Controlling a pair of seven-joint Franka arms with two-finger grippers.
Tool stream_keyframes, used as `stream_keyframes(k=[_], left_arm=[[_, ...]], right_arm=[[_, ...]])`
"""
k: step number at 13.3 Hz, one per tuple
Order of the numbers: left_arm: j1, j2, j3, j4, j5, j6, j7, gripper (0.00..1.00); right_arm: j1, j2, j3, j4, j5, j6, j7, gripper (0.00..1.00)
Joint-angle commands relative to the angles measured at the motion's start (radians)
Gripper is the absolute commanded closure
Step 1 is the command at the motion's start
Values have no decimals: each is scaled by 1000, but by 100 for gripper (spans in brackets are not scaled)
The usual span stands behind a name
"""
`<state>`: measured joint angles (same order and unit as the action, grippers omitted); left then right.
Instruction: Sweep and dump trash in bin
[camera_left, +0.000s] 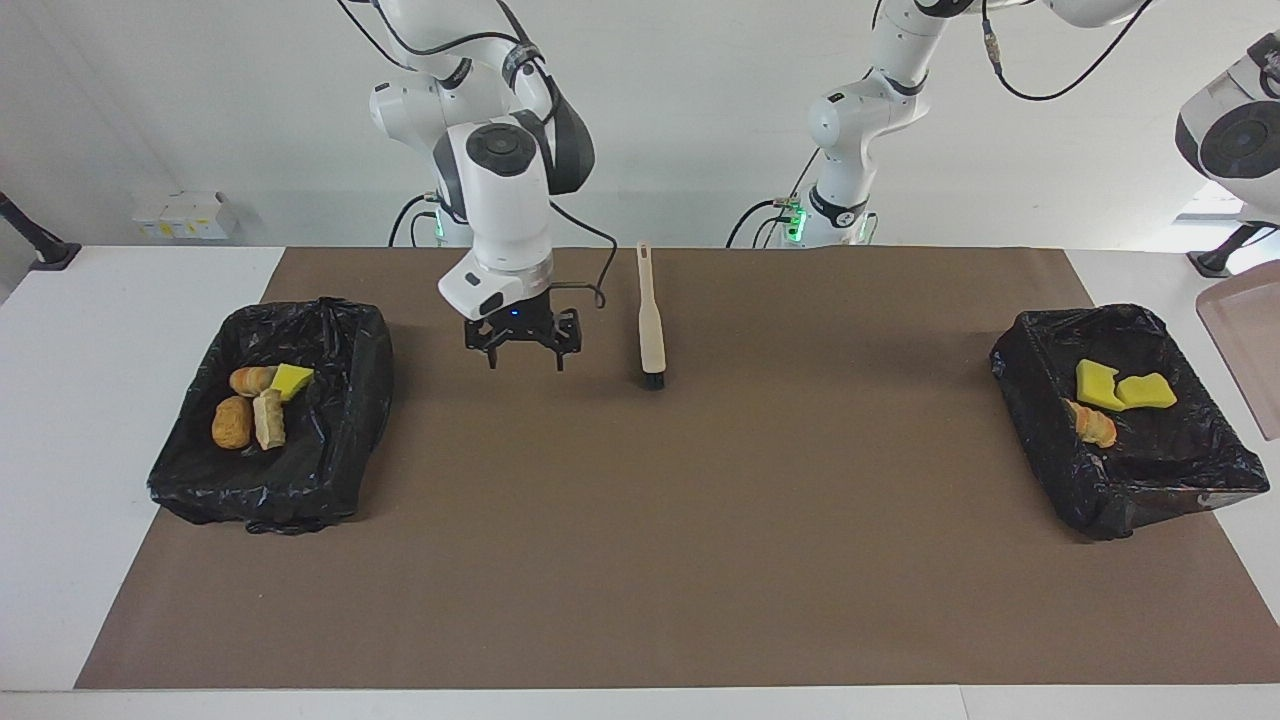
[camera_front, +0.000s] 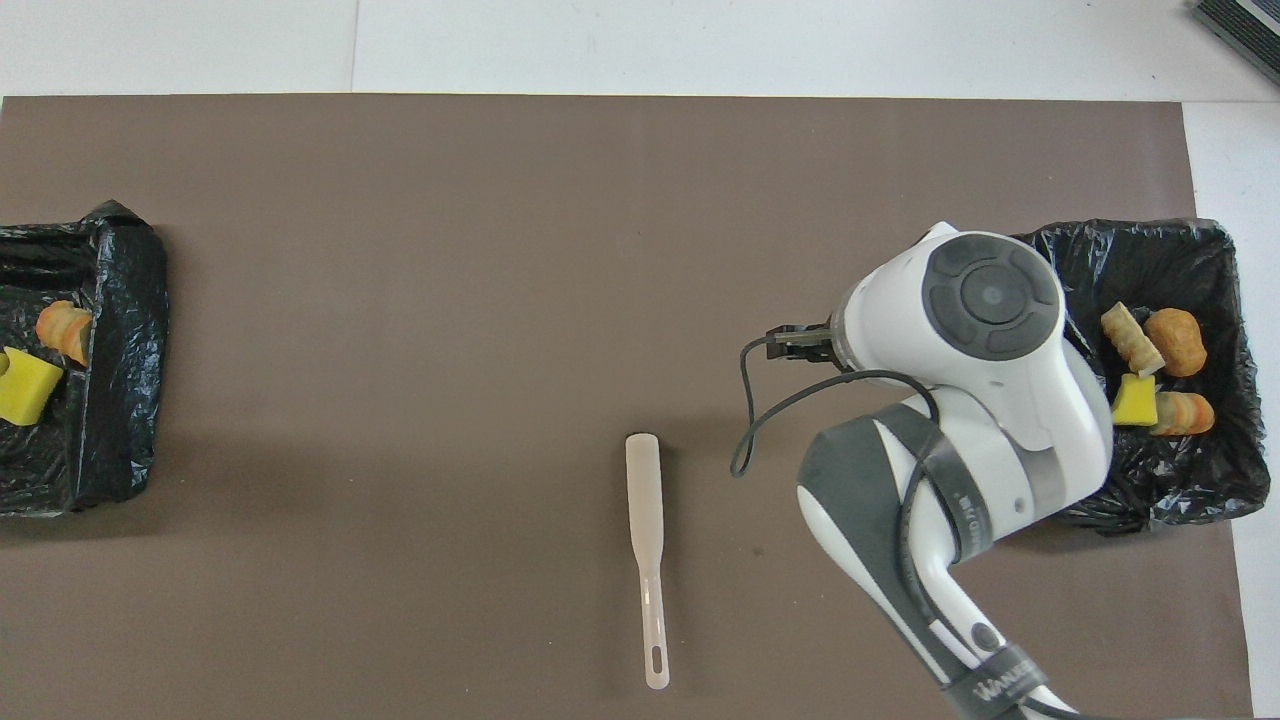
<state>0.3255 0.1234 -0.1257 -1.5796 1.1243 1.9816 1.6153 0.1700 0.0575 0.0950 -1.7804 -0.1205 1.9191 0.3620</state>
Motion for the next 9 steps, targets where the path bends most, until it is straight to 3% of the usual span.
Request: stream_keyframes(k=[1, 5, 9], left_arm=[[-55, -7, 9, -2, -179, -53, -18, 100], [-59, -8, 9, -13, -543, -66, -96, 100], [-134, -28, 3, -91, -702, -196, -425, 100]], right_arm=[[-73, -68, 14, 36, 2, -89, -47, 0], [-130, -148, -18, 39, 76, -184, -48, 0], [-132, -162, -101, 133, 79, -319, -180, 0]])
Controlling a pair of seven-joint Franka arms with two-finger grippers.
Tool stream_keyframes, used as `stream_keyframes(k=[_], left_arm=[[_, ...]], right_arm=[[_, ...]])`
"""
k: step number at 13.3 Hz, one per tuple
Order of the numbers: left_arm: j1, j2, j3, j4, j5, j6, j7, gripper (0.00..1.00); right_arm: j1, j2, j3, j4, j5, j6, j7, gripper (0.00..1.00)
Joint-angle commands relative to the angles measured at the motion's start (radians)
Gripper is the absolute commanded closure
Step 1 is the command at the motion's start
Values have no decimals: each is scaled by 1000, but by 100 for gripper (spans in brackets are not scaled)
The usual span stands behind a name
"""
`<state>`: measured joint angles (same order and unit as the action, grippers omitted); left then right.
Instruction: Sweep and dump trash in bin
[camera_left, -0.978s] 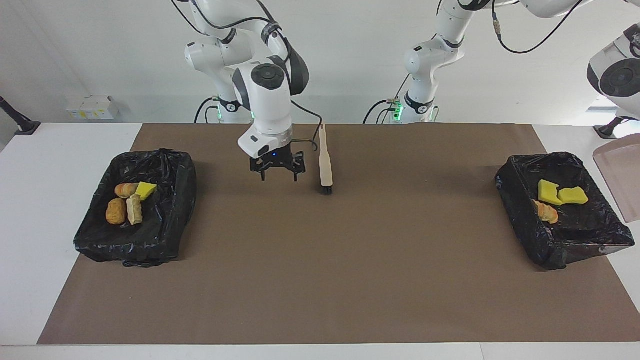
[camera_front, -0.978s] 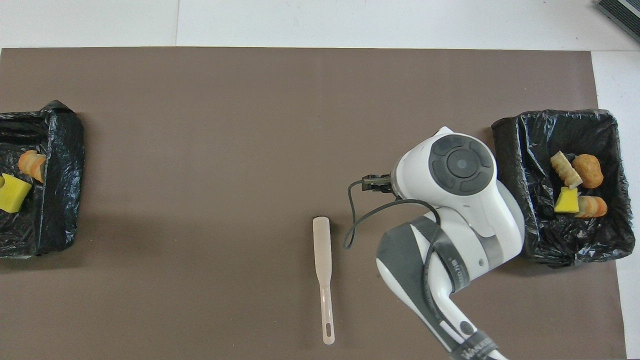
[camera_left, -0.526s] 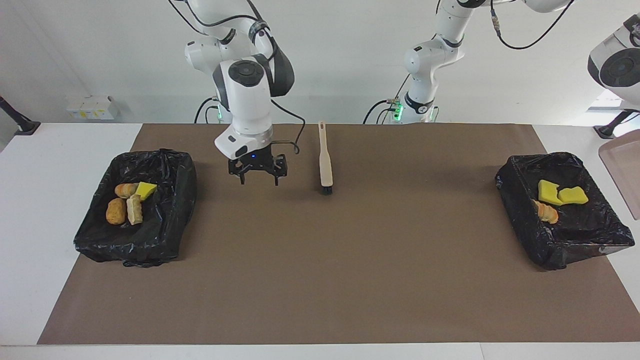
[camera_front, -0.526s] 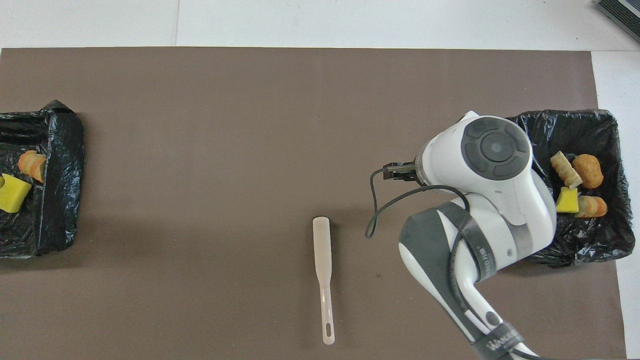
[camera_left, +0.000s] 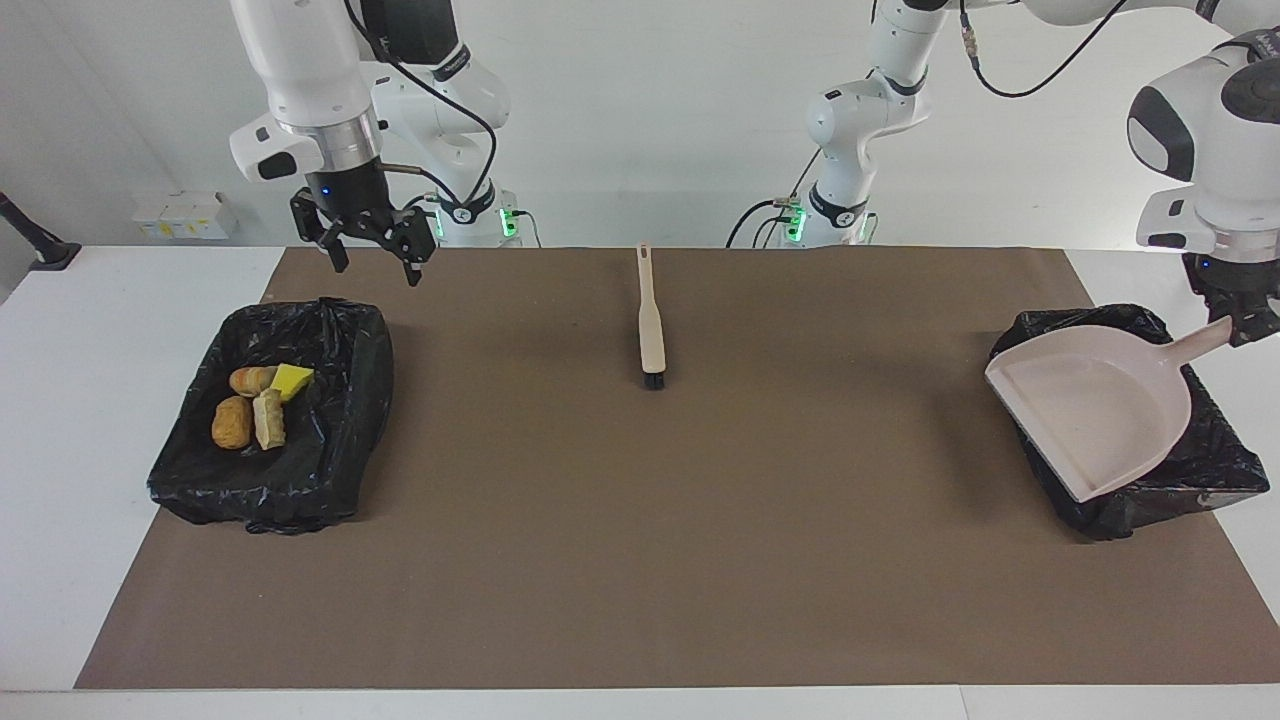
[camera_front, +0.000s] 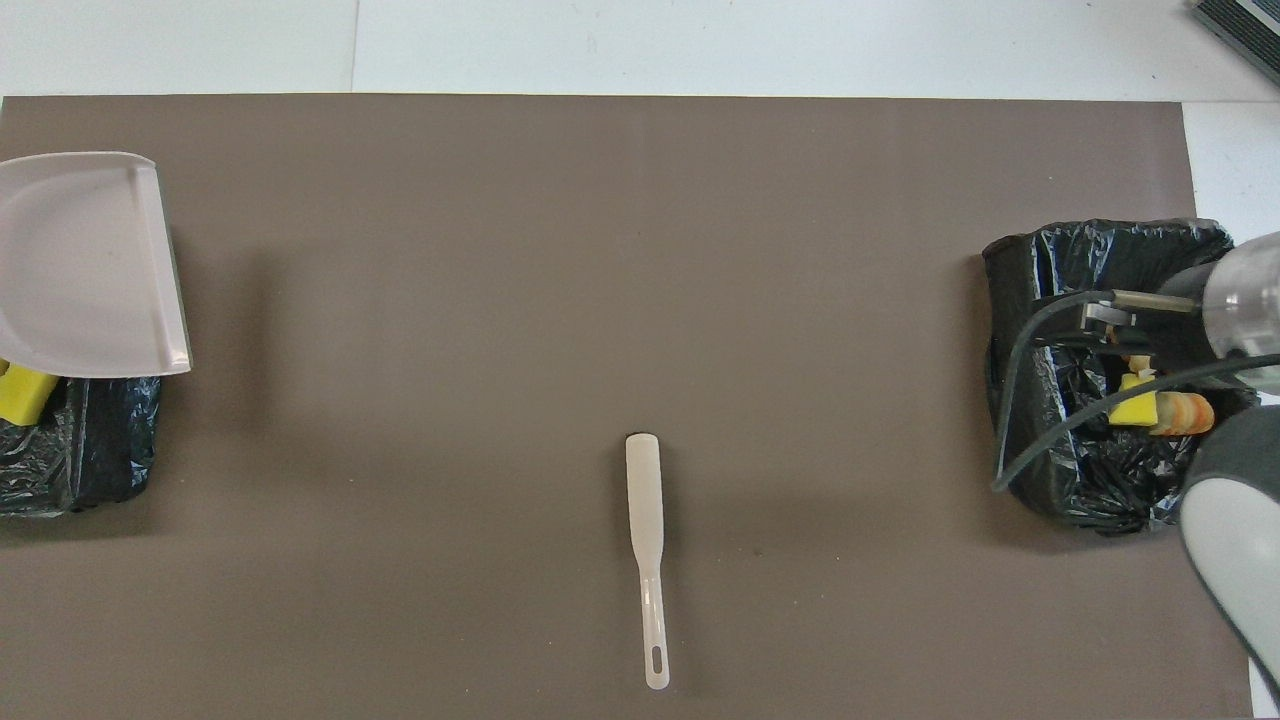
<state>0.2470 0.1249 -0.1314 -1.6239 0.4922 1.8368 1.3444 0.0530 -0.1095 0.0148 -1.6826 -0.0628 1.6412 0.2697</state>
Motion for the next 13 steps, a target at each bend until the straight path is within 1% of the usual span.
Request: stream_keyframes(k=[1, 3, 5, 6, 8, 10, 13], left_arm=[[-57, -30, 7, -63, -139, -59, -238, 100], [-89, -31, 7, -103, -223, -60, -327, 100], [-144, -31, 7, -135, -265, -60, -530, 100], [-184, -28, 7, -142, -282, -62, -635, 100], [-262, -8, 7, -145, -290, -83, -784, 100], [-349, 16, 7, -145, -332, -88, -1009, 100], [-474, 47, 7, -145, -395, -67, -1236, 100]], right_arm=[[-15, 5, -35, 34, 23, -44, -110, 0], [-12, -9, -44, 20, 29, -95, -116, 0], [-13, -9, -44, 20, 31, -90, -135, 0], [-13, -4, -45, 21, 32, -83, -173, 0], [-22, 8, -47, 26, 34, -80, -227, 0], [-33, 4, -53, 21, 31, -83, -230, 0], [-32, 2, -52, 20, 32, -81, -221, 0]])
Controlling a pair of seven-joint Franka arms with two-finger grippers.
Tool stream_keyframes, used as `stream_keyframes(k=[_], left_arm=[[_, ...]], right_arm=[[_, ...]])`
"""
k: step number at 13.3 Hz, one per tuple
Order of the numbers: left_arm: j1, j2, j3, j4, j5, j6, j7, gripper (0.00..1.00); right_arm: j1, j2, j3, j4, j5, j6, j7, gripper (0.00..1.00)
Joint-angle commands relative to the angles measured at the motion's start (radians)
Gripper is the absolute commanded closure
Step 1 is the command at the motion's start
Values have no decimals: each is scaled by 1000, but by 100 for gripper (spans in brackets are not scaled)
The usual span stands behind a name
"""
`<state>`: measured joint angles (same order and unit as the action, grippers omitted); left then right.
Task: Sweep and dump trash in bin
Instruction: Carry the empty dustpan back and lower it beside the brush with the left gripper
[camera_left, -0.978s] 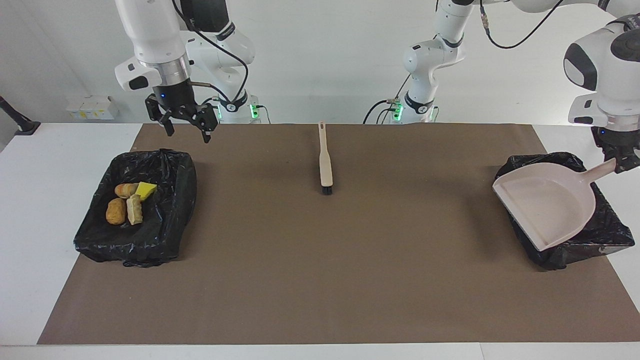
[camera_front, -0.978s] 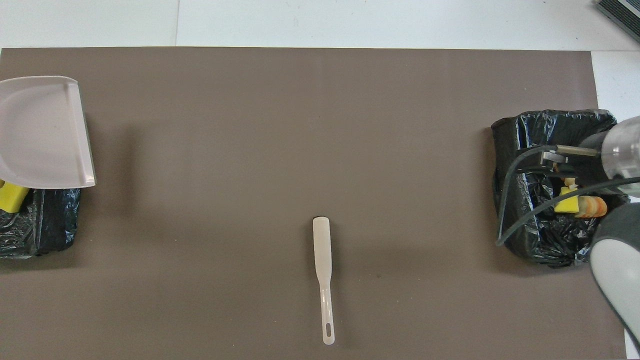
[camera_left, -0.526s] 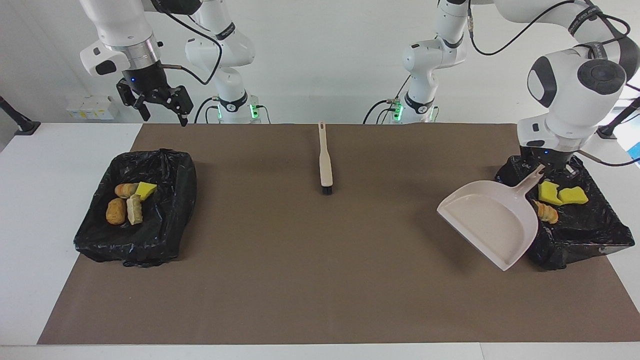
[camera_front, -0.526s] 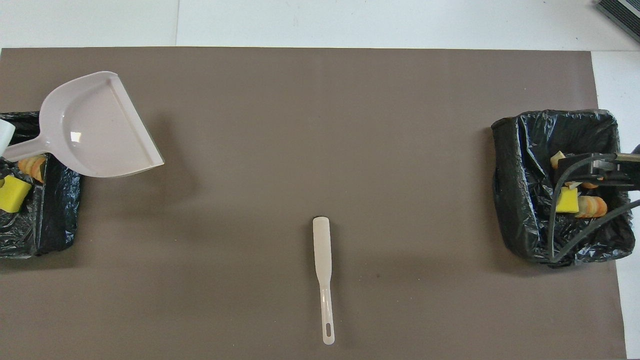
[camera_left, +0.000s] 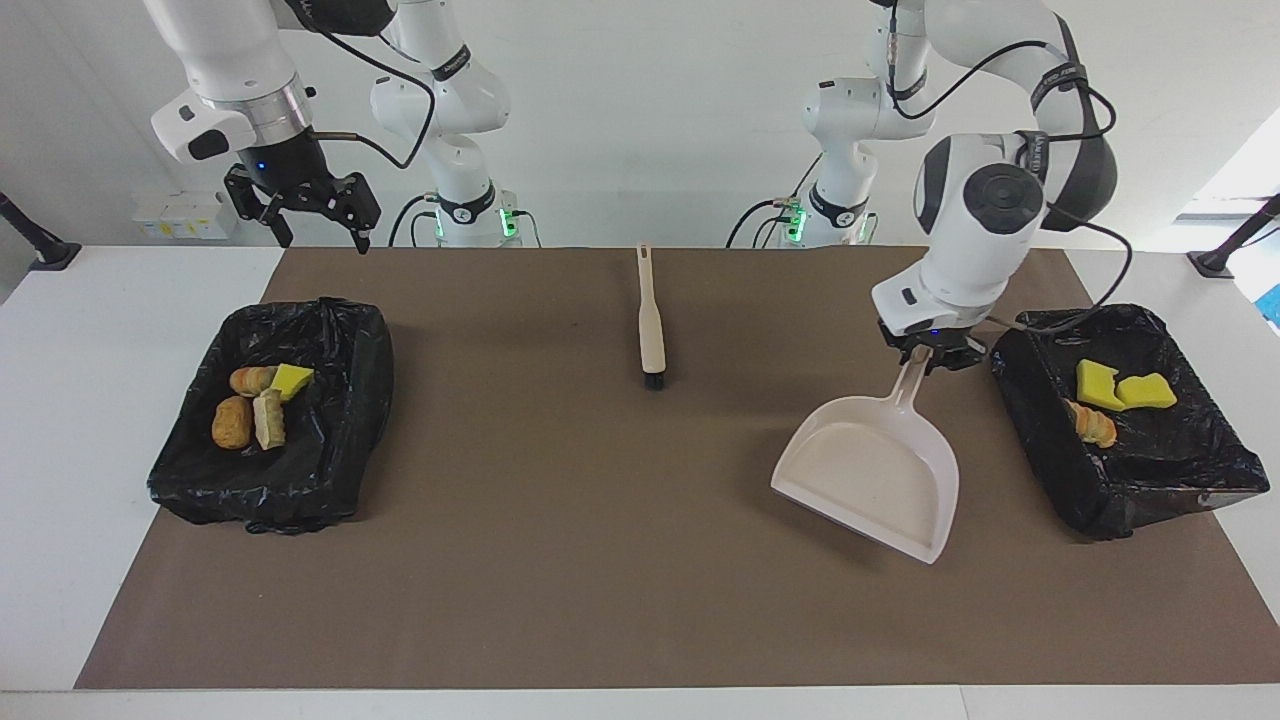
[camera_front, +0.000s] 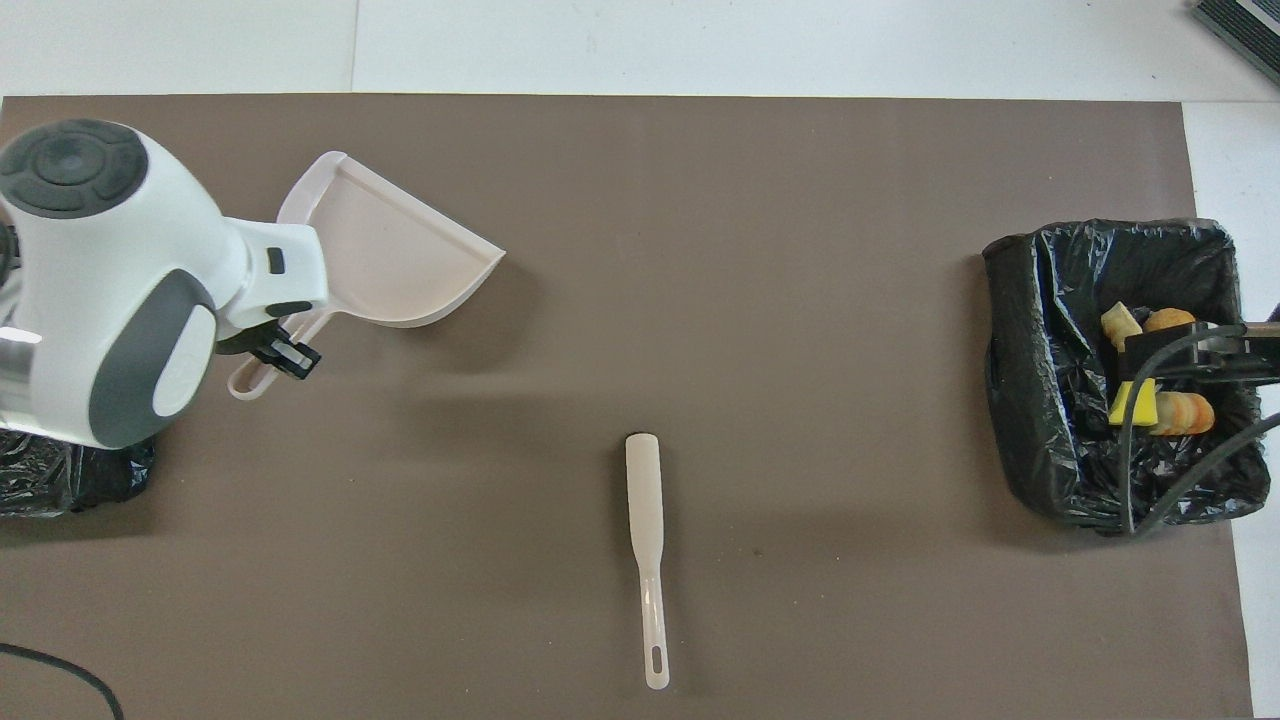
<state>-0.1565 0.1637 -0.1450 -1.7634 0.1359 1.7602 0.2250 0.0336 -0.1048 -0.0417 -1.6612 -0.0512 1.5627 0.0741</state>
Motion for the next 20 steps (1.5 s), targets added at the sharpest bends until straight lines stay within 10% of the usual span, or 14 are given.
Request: stream_keyframes(k=[1, 8, 12, 15, 16, 17, 20], left_arm=[[-116, 20, 21, 1, -61, 21, -177, 100], [-382, 170, 24, 102, -194, 154, -605, 100], [-483, 429, 31, 373, -170, 156, -820, 100], [-527, 424, 35, 375, -93, 153, -1000, 98], [-517, 419, 35, 374, -84, 159, -1077, 64], [-512, 396, 35, 369, -82, 160, -1090, 1], [-462, 288, 36, 296, -82, 143, -1067, 0]], right_arm=[[-11, -7, 3, -5, 17, -12, -23, 0], [-7, -6, -9, -2, 19, -18, -25, 0], [-7, -6, -9, -2, 19, -18, -25, 0], [-7, -6, -9, -2, 19, -18, -25, 0], [-7, -6, -9, -2, 19, -18, -25, 0], [-7, -6, -9, -2, 19, -18, -25, 0], [-7, -6, -9, -2, 19, -18, -25, 0]])
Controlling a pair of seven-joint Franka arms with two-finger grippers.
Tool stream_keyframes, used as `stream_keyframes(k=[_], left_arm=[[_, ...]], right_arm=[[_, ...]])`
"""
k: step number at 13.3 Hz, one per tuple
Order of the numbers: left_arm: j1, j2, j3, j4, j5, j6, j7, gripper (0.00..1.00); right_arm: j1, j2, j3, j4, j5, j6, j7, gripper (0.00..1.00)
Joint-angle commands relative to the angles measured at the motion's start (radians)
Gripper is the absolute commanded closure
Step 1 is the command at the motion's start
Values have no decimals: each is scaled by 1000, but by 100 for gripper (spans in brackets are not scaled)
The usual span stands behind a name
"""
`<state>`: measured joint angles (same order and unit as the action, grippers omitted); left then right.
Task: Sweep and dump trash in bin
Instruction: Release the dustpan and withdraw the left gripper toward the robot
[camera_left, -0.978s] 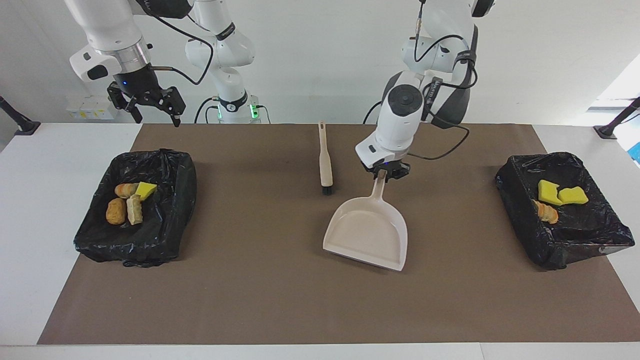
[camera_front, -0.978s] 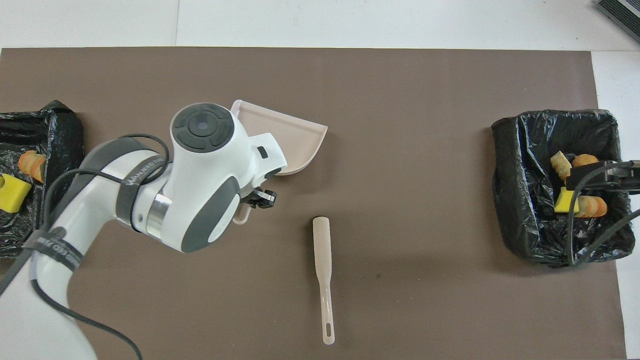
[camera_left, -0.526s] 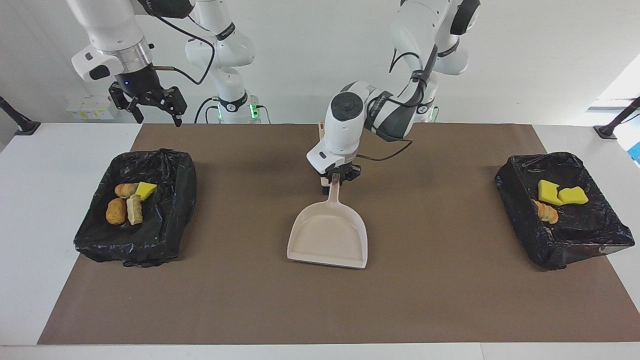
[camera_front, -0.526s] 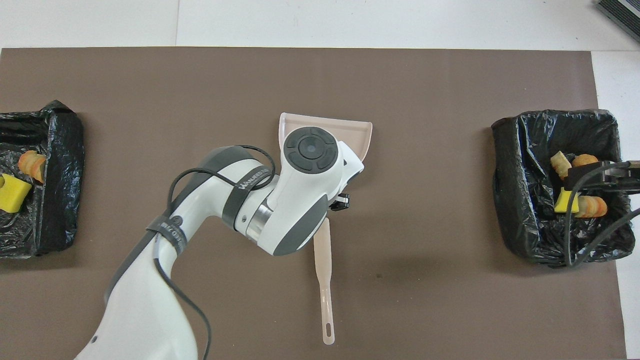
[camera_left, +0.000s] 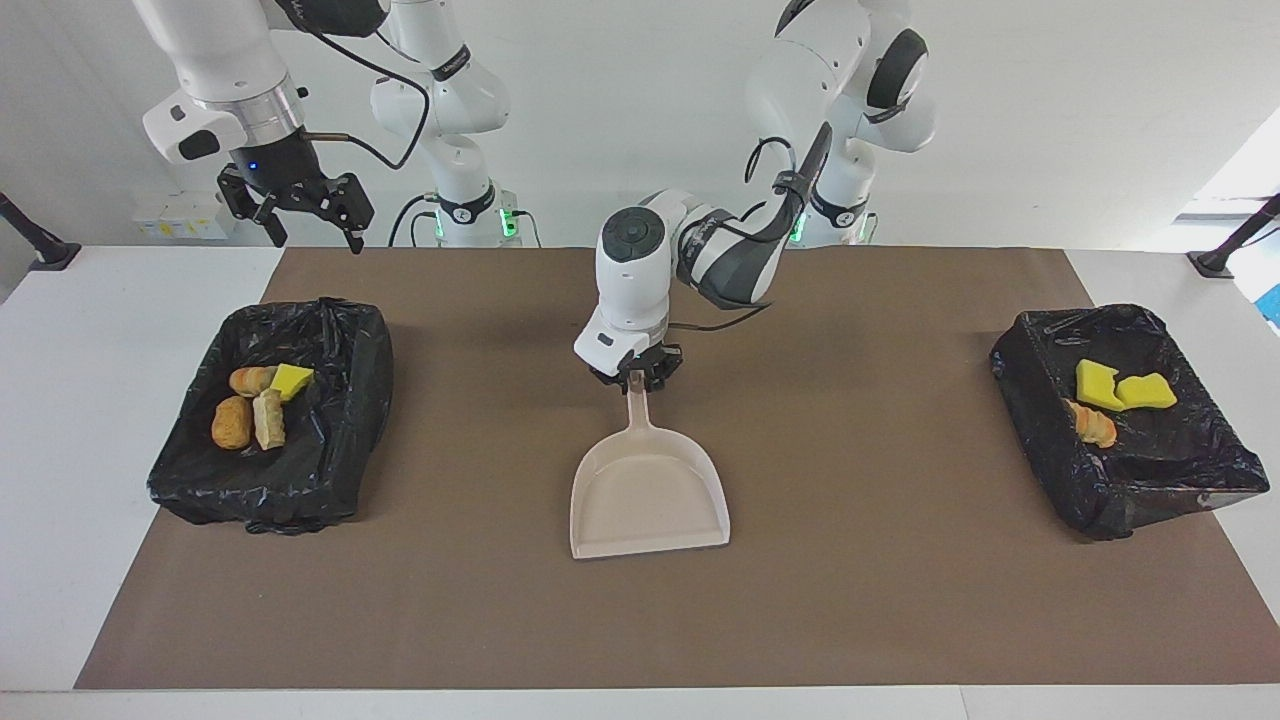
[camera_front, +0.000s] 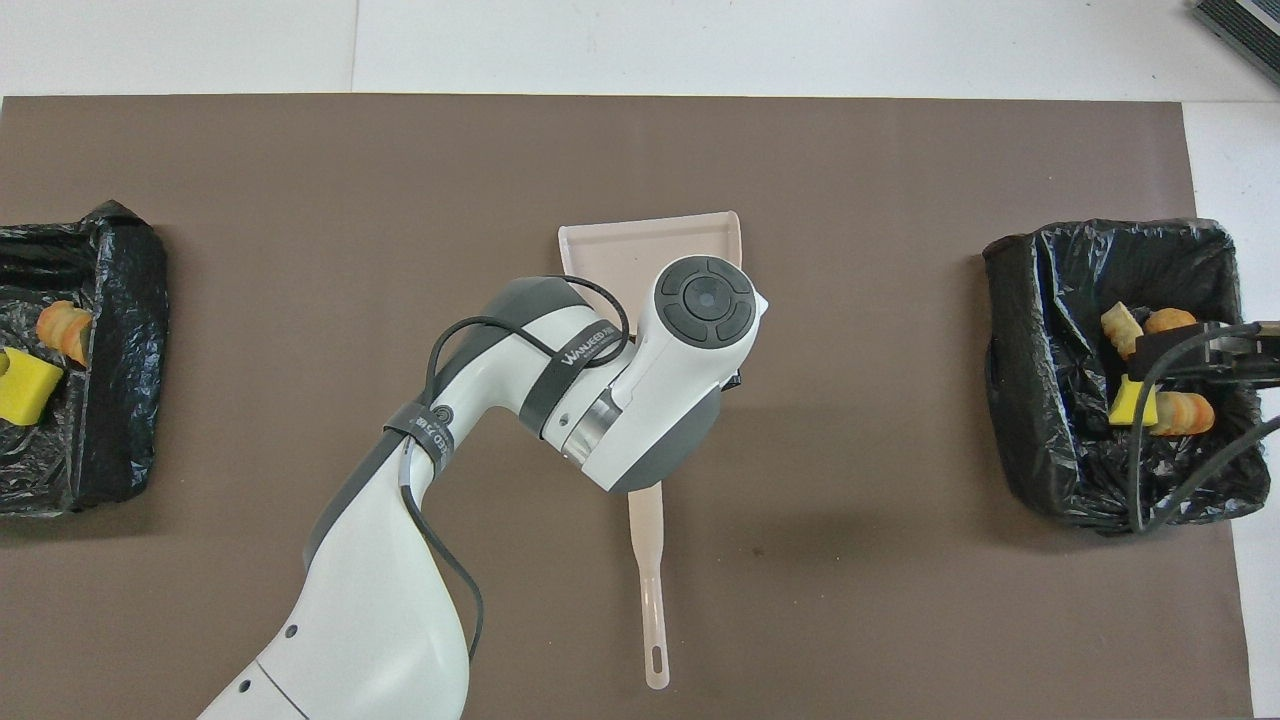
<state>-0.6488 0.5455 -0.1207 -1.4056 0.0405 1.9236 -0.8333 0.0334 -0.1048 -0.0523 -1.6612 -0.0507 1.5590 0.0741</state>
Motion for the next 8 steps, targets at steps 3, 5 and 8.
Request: stream_keyframes(k=[3, 5, 8], left_arm=[[107, -139, 12, -63, 13, -52, 61, 0], [162, -150, 13, -59, 16, -72, 135, 0], [283, -188, 12, -59, 12, -104, 342, 0]], right_arm=[[-7, -6, 2, -2, 19, -14, -25, 0], [-7, -6, 2, -2, 19, -14, -25, 0], [-7, -6, 2, -2, 19, -14, -25, 0]])
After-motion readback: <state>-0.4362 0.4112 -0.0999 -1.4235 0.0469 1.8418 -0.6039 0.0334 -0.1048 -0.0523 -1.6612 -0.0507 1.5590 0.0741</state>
